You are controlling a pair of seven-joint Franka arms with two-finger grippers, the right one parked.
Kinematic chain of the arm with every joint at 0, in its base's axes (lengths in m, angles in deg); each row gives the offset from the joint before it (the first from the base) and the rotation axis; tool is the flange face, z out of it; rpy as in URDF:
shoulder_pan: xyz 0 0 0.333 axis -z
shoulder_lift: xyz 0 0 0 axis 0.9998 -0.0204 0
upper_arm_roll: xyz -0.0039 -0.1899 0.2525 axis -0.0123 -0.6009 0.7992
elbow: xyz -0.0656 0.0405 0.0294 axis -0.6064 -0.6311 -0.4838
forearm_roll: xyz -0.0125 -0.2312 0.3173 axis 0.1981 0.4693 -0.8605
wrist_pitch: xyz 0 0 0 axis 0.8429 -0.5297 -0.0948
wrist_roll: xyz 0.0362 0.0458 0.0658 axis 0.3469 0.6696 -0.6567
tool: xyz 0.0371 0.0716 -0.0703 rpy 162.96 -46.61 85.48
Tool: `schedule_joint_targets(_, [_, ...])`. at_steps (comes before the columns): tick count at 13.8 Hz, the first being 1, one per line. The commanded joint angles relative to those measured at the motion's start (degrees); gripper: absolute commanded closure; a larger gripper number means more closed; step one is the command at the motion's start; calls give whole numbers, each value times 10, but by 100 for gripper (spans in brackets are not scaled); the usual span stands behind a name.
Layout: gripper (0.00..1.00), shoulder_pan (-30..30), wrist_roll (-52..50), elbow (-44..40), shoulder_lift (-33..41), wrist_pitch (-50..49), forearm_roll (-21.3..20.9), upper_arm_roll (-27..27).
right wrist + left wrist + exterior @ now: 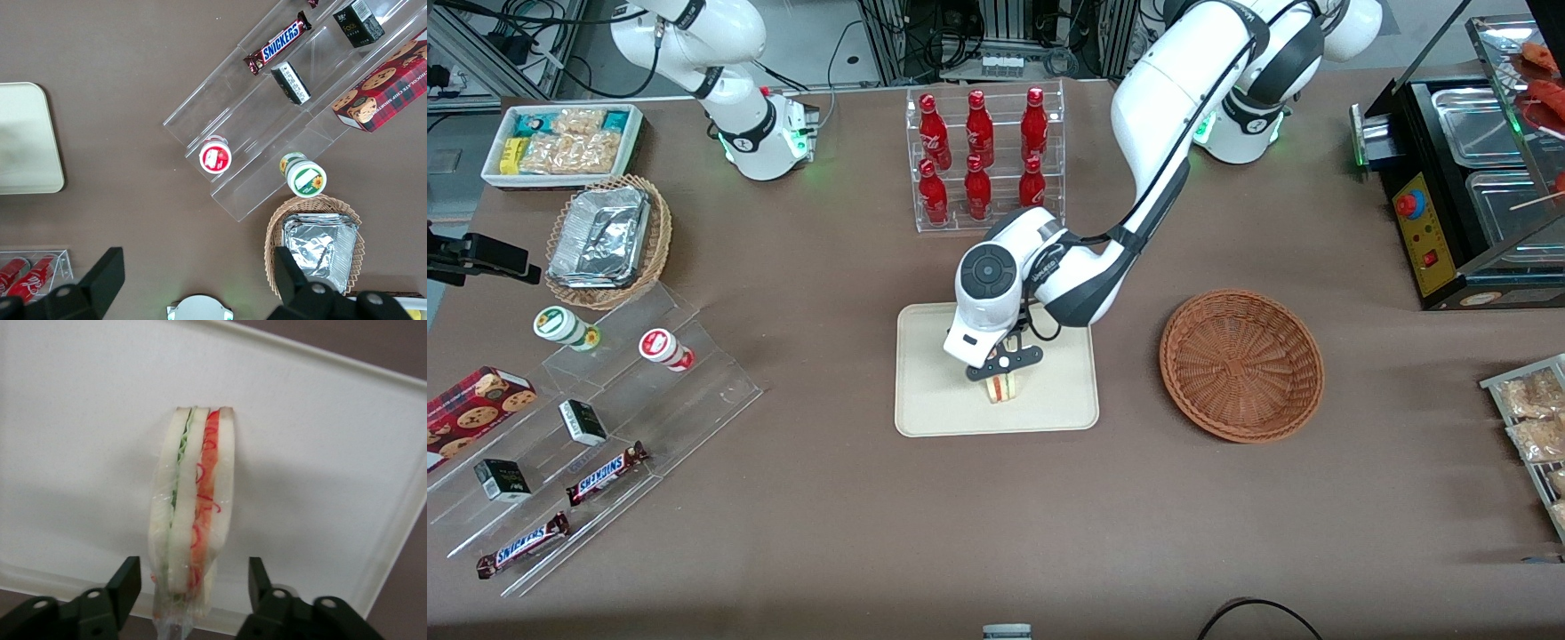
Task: Place sandwich from basket to tray
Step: 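Lower the sandwich onto the tray and open the left gripper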
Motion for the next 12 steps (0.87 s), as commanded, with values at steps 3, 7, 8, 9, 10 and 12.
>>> schedule_joint_targets(3, [0, 5, -3, -7, 48, -33, -26, 10])
schedule_joint_targets(7, [0, 3, 75, -6, 72, -87, -44, 37])
schedule_joint_targets(8, [0, 3, 111, -2, 80, -98, -42, 58])
schedule_joint_targets(9, [0, 3, 119, -1, 87, -115, -41, 69])
schedule_joint_targets(10, [0, 2, 127, 0, 97, -143, -41, 82])
schedule_joint_targets(12, [0, 1, 174, 17, 130, -160, -12, 119])
